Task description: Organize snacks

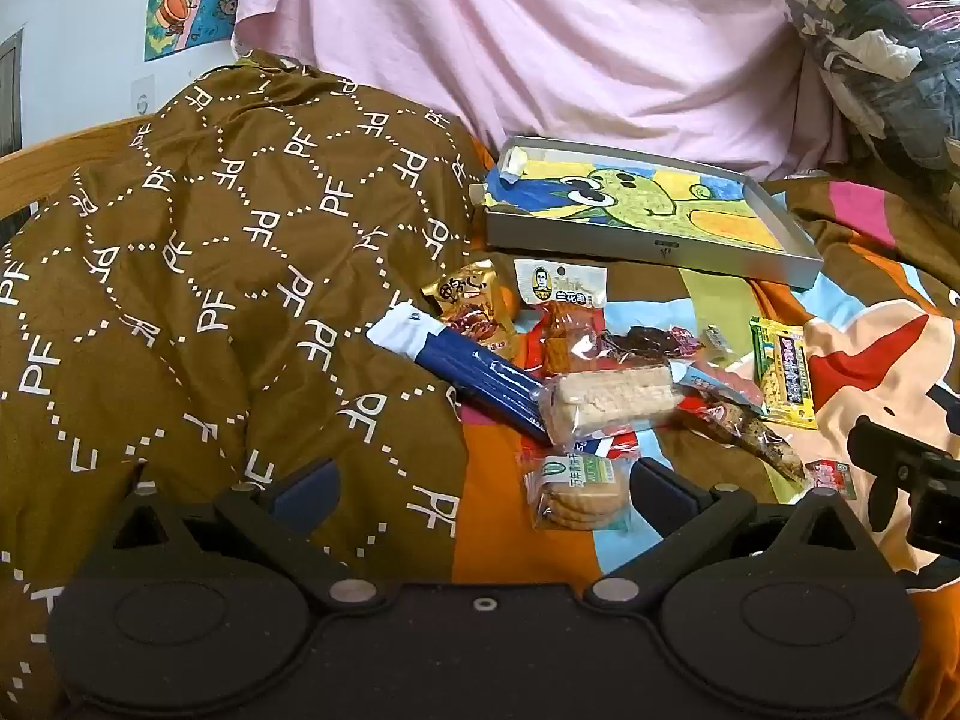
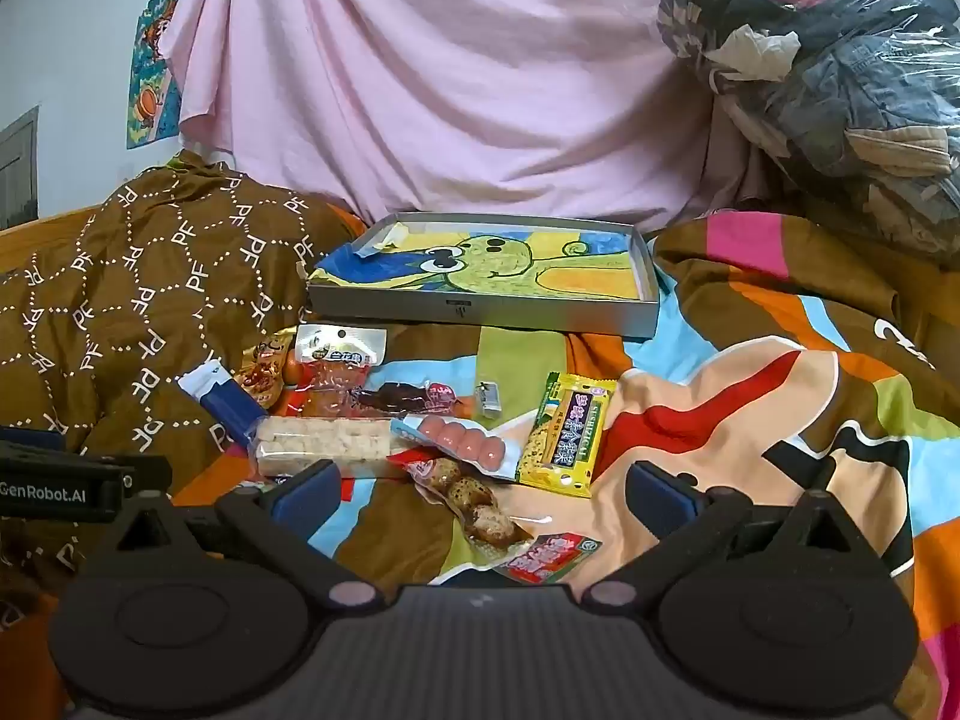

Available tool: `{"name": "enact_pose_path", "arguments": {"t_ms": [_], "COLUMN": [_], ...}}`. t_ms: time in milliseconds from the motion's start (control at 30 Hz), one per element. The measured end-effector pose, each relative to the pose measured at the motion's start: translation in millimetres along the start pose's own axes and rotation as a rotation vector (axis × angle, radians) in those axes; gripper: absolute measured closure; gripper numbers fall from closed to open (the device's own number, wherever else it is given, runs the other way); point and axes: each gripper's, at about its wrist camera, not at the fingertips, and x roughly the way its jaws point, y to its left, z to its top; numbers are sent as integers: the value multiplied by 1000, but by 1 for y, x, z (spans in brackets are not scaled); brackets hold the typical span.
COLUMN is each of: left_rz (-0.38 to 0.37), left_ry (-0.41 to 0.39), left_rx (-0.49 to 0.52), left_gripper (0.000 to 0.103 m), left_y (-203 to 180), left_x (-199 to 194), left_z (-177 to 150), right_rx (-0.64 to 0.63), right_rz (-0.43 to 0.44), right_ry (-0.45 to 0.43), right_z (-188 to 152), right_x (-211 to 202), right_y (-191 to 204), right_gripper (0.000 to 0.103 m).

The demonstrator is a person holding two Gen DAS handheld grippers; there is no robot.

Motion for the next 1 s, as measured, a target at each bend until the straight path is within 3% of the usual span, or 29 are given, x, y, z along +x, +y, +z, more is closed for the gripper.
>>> {"name": "enact_pose_path", "arguments": {"t_ms": [1000], "left_rz": [-3], "left_ry": [2], "left_rx": [-4], "left_gripper": [1], "left_y": [0], "left_x": [0], "left_z": [0], "right_rx": [5], "right_rz": [6], "right_ry": [7], "right_z": [-1], "right_x": [1], "right_y": [-1], "right_gripper": [0]}}
